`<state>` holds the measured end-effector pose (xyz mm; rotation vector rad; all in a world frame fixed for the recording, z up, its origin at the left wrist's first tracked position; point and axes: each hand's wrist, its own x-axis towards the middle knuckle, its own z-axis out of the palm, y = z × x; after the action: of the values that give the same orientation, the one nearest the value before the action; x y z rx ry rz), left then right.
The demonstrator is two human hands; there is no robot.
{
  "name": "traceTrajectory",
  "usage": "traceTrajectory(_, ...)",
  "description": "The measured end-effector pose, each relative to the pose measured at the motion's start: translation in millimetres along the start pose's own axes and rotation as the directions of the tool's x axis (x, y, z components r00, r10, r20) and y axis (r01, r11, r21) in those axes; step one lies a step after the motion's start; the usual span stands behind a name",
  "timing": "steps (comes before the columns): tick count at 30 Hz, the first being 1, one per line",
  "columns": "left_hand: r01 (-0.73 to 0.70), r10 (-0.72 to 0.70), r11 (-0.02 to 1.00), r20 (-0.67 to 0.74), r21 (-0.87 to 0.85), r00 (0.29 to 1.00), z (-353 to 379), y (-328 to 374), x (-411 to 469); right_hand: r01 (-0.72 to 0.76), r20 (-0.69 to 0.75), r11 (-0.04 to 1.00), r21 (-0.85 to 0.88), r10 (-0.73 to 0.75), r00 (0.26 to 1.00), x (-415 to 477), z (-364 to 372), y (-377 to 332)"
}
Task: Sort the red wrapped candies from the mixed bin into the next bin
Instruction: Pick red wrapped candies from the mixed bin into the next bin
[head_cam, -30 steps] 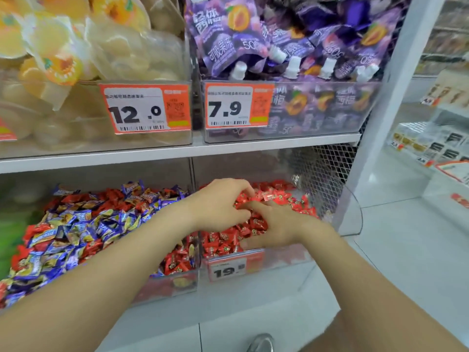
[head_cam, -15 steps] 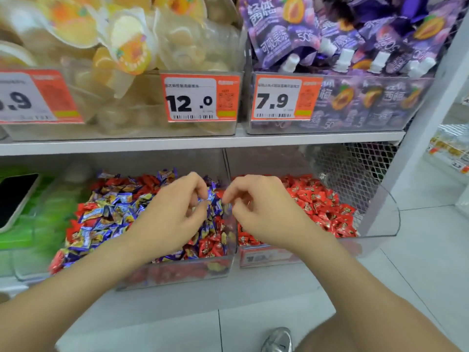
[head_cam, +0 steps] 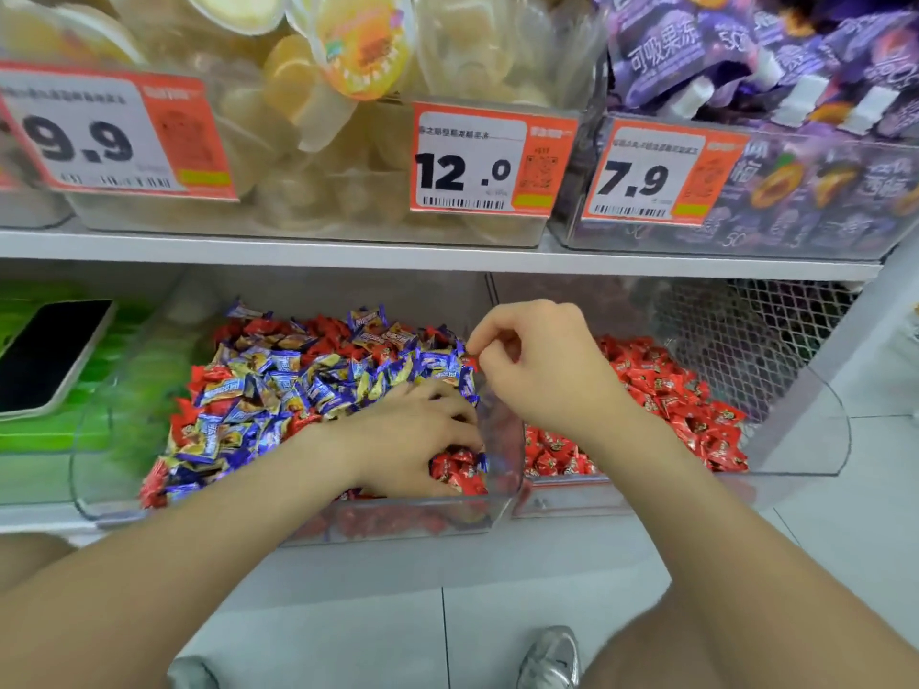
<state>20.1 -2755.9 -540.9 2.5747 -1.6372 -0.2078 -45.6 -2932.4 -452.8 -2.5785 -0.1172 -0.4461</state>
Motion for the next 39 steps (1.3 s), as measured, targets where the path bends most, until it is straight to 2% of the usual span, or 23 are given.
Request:
traceTrajectory(3,0.039,-0.052,0.992,0.108,0.121,0.993,-8,-1,0,0.034,0.069,0.999,-0.027,-0.032,0.997,1,4,0)
traceTrajectory(6,0.082,-0.124,0.974,0.194,0.210,0.973,-18,-9,-6,0.138,0.149,0.982,-0.126,-0.119,0.982,0,14,1)
traceTrajectory(8,0.128,-0.152,0.981,0.163,0.149,0.975,-20,-19,-16,0.227,0.230,0.954,-0.197,-0.180,0.956,-1,18,0)
traceTrajectory(11,0.193,-0.194,0.981,0.089,0.018,0.977,-29,-30,-34,0.327,0.379,0.927,-0.185,-0.240,0.894,0,25,-4)
traceTrajectory(15,0.267,-0.267,0.964,0.017,0.011,0.964,-43,-42,-60,0.339,0.559,0.905,-0.258,-0.146,0.816,1,42,-16)
traceTrajectory(17,0.302,-0.302,0.953,0.006,-0.001,0.953,-48,-46,-73,0.318,0.568,0.885,-0.341,-0.076,0.819,4,49,-20)
traceTrajectory(19,0.324,-0.325,0.945,-0.015,-0.040,0.946,-51,-49,-85,0.256,0.580,0.905,-0.339,-0.014,0.815,10,54,-23)
traceTrajectory(22,0.340,-0.337,0.940,-0.095,0.022,0.937,-51,-46,-97,0.168,0.681,0.952,-0.256,0.054,0.730,15,66,-27)
traceTrajectory(24,0.340,-0.324,0.938,-0.177,0.065,0.929,-52,-42,-100,0.192,0.731,0.943,-0.272,0.073,0.678,15,74,-31)
traceTrajectory(26,0.349,-0.342,0.937,-0.166,0.013,0.925,-54,-37,-102,0.218,0.740,0.928,-0.302,0.085,0.667,14,80,-35)
traceTrajectory(28,0.386,-0.391,0.920,-0.092,-0.065,0.916,-53,-33,-102,0.208,0.723,0.923,-0.322,0.098,0.684,12,88,-39)
traceTrajectory(30,0.414,-0.418,0.908,-0.055,-0.068,0.907,-49,-31,-102,0.160,0.698,0.932,-0.325,0.122,0.705,9,97,-43)
traceTrajectory(33,0.457,-0.457,0.886,0.021,-0.078,0.889,-51,-32,-101,-0.051,0.659,0.953,-0.299,0.245,0.711,2,110,-47)
traceTrajectory(36,0.490,-0.480,0.863,0.101,-0.122,0.871,-49,-32,-97,-0.263,0.653,0.930,-0.257,0.368,0.662,3,109,-50)
traceTrajectory(39,0.474,-0.456,0.869,0.138,-0.141,0.879,-42,-30,-93,-0.429,0.667,0.893,-0.134,0.402,0.628,4,110,-45)
